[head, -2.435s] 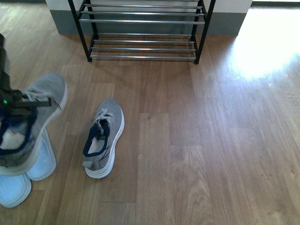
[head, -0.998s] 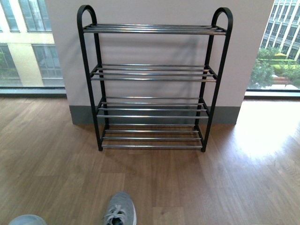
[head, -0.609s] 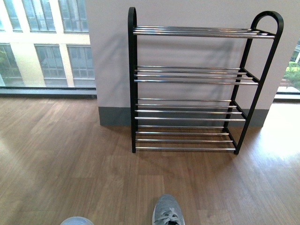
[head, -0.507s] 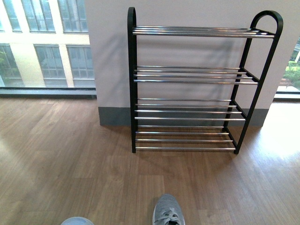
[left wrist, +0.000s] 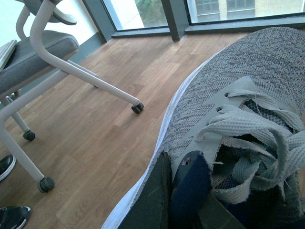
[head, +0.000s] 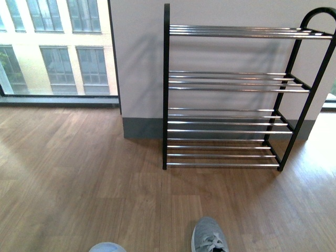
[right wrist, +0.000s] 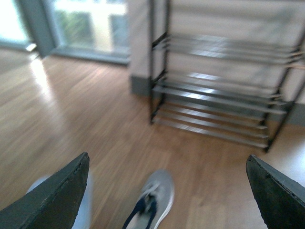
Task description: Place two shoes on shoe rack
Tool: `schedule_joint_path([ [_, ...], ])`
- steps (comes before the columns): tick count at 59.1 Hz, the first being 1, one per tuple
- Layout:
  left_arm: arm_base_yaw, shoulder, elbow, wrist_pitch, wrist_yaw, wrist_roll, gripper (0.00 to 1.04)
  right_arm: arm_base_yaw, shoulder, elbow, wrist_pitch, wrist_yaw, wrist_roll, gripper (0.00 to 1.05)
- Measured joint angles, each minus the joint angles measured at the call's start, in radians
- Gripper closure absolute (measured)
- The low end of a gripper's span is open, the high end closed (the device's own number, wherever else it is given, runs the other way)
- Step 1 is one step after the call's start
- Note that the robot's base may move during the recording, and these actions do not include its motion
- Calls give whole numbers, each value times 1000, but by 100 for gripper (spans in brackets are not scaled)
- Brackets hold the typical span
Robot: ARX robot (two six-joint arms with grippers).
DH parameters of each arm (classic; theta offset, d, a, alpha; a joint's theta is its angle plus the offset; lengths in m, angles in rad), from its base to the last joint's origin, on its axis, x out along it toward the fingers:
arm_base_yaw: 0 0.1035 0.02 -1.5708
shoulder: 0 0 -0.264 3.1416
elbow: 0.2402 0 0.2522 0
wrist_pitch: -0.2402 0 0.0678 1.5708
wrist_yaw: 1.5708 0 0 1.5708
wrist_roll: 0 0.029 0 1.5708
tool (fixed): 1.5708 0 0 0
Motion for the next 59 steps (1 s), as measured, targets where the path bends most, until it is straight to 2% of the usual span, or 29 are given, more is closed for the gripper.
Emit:
schedule_joint_path([
  [3,0,0,0,0,3,0,103,59,89,10,54,-18,-19,9],
  [6,0,0,0,0,7,0,103,170,298,70,212,33,-48,9],
  [8,0,0,0,0,15,0,103,204,428,109,307,50,-60,9],
  [13,0,0,0,0,18,0,103,240,742,206,490,103,-83,9],
  [19,0,0,0,0,13,0,103,259,1085,297,606,138,-98,9],
  [28,0,0,0,0,10,0,103,254,1495,407,674,180,-79,9],
  [38,0,0,0,0,14,0,103,215,1826,556,657,170,-2,9],
  [59,0,0,0,0,13,0,103,86,2282,797,680,219,86,9],
])
